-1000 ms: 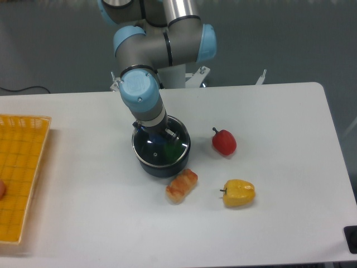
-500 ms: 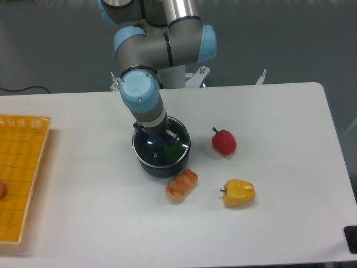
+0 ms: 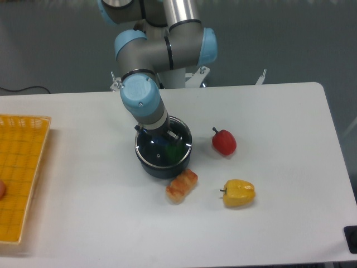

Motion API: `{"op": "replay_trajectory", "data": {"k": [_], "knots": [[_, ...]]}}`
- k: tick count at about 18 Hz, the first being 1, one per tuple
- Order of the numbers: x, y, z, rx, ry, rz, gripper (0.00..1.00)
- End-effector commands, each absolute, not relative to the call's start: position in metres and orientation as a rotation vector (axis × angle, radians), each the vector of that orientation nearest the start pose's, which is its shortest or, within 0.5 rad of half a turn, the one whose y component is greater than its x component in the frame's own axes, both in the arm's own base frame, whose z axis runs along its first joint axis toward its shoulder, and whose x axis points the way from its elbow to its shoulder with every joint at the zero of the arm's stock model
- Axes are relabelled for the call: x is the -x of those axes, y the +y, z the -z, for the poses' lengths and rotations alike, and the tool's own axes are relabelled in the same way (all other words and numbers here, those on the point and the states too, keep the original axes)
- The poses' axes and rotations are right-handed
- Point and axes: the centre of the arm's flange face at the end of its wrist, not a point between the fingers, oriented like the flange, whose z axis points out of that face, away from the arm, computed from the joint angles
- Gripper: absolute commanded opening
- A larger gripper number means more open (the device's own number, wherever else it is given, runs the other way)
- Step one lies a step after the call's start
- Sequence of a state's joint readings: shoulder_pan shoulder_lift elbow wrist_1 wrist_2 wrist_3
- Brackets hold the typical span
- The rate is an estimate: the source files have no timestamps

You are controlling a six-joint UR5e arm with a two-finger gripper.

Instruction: Close the pot lid

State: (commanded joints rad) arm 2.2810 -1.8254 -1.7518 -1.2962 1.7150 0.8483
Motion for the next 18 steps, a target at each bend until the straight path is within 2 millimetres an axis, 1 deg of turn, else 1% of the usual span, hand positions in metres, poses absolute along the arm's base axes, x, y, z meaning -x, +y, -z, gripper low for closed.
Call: {"op": "replay_trajectory", "data": {"k": [4, 6, 9, 13, 14, 15, 17, 18], "knots": [[0.2669, 0.4915, -0.297, 3.345, 0.245, 0.012, 0.45], [0.2671, 0.4916, -0.2962, 3.347, 0.246, 0.012, 0.49], [0.2666, 0.4923, -0.2945, 3.351, 0.223, 0.013, 0.5], [0.2672, 0.4929, -0.2935, 3.352, 0.218, 0.014, 0.61], [0.2674, 0.4933, -0.2942, 3.351, 0.218, 0.012, 0.67], [0.268, 0.4939, -0.2955, 3.349, 0.217, 0.009, 0.69], [0.2683, 0.494, -0.2947, 3.351, 0.218, 0.009, 0.7], [0.2684, 0.4941, -0.2962, 3.349, 0.217, 0.005, 0.74]]}}
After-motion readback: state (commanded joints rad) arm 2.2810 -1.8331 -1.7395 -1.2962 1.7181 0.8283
